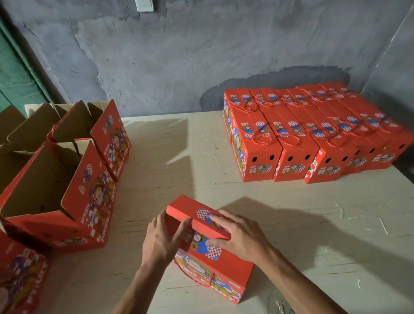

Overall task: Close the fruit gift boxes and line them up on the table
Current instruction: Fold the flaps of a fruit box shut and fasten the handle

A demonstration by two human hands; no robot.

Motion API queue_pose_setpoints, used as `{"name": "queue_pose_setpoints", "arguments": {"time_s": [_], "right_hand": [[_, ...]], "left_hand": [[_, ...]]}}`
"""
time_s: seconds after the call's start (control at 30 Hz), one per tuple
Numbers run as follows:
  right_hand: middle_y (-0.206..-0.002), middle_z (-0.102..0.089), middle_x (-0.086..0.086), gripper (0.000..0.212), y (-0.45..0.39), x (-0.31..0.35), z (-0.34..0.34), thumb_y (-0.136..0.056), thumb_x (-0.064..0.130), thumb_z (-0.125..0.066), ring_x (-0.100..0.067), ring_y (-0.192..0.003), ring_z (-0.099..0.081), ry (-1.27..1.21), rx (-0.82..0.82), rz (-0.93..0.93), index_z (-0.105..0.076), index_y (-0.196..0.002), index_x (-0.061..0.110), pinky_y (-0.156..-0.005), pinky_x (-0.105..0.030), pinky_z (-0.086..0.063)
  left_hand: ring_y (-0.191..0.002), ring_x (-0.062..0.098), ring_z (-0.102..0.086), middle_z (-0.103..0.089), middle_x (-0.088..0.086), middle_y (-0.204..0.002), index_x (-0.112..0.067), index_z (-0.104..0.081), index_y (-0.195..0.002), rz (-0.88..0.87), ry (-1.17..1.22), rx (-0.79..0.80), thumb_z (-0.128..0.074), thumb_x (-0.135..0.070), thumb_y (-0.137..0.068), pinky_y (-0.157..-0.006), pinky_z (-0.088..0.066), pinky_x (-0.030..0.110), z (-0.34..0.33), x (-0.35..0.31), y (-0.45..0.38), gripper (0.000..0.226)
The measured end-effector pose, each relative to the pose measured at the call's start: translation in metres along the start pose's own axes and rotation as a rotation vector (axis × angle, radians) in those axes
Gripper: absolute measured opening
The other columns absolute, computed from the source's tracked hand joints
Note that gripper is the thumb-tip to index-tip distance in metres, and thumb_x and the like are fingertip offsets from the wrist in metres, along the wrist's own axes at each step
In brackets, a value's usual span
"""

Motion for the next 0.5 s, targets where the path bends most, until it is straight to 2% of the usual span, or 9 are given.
{"name": "queue_pose_setpoints", "arguments": {"time_s": [0.07, 0.13, 0.27, 0.3, 0.37, 0.43, 0.5], "right_hand": [[-0.165, -0.033, 0.012, 0.086, -0.001, -0.004, 0.002, -0.082, 0.088, -0.044, -0.015, -0.141, -0.046, 0.011, 0.016, 0.023, -0.036, -0.155, 0.042, -0.109, -0.037, -0.045], [-0.166, -0.031, 0.013, 0.083, -0.002, -0.008, 0.002, -0.086, 0.084, -0.047, -0.013, -0.145, -0.042, 0.028, 0.047, 0.047, -0.037, -0.156, 0.041, -0.112, -0.036, -0.042], [-0.166, -0.029, 0.014, 0.077, -0.003, -0.010, 0.006, -0.092, 0.077, -0.048, -0.010, -0.148, -0.036, 0.045, 0.068, 0.111, -0.037, -0.157, 0.037, -0.118, -0.031, -0.033], [-0.166, -0.030, 0.014, 0.077, -0.003, -0.011, 0.008, -0.093, 0.075, -0.048, -0.009, -0.148, -0.036, 0.044, 0.064, 0.125, -0.037, -0.157, 0.034, -0.120, -0.029, -0.030], [-0.165, -0.031, 0.013, 0.079, -0.004, -0.015, 0.011, -0.094, 0.075, -0.046, -0.008, -0.148, -0.035, 0.059, 0.072, 0.140, -0.036, -0.158, 0.030, -0.120, -0.025, -0.025], [-0.164, -0.033, 0.012, 0.081, -0.001, -0.016, 0.013, -0.094, 0.077, -0.041, -0.009, -0.148, -0.035, 0.104, 0.058, 0.149, -0.036, -0.158, 0.028, -0.118, -0.023, -0.023], [-0.163, -0.037, 0.008, 0.088, 0.002, -0.021, 0.017, -0.091, 0.082, -0.034, -0.014, -0.146, -0.039, 0.154, -0.002, 0.123, -0.040, -0.157, 0.024, -0.119, -0.029, -0.025]], "left_hand": [[-0.110, 0.022, -0.058, -0.063, 0.000, -0.117, -0.026, -0.054, -0.127, 0.026, -0.001, -0.060, -0.046, -0.097, -0.070, -0.089, -0.054, 0.045, 0.002, 0.006, 0.007, 0.091], [-0.109, 0.023, -0.058, -0.063, 0.002, -0.117, -0.025, -0.053, -0.125, 0.061, -0.025, -0.122, -0.047, -0.098, -0.068, -0.087, -0.054, 0.043, 0.001, 0.010, 0.016, 0.093], [-0.112, 0.029, -0.059, -0.061, 0.011, -0.127, -0.023, -0.042, -0.137, 0.053, -0.016, -0.155, -0.047, -0.096, -0.071, -0.085, -0.053, 0.041, -0.003, 0.006, 0.028, 0.098], [-0.111, 0.030, -0.061, -0.060, 0.013, -0.127, -0.027, -0.036, -0.144, 0.049, -0.002, -0.127, -0.048, -0.096, -0.072, -0.084, -0.053, 0.040, -0.006, 0.004, 0.029, 0.101], [-0.100, 0.030, -0.064, -0.055, 0.009, -0.117, -0.045, -0.022, -0.153, 0.043, 0.008, -0.070, -0.046, -0.097, -0.072, -0.076, -0.051, 0.036, -0.011, 0.001, 0.031, 0.100], [-0.091, 0.030, -0.065, -0.047, 0.000, -0.104, -0.063, -0.011, -0.150, 0.040, -0.018, -0.034, -0.039, -0.101, -0.070, -0.070, -0.046, 0.033, -0.011, 0.000, 0.034, 0.093], [-0.090, 0.032, -0.068, -0.045, -0.003, -0.098, -0.073, -0.009, -0.143, 0.034, -0.067, 0.018, -0.033, -0.104, -0.068, -0.070, -0.048, 0.033, -0.014, -0.001, 0.034, 0.085]]}}
Point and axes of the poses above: each hand's wrist, its own y-axis away from the middle knuckle, its own z-axis out of the back of the hand, x = y × z, the point moved 9 cm from there along -y, towards the middle knuckle
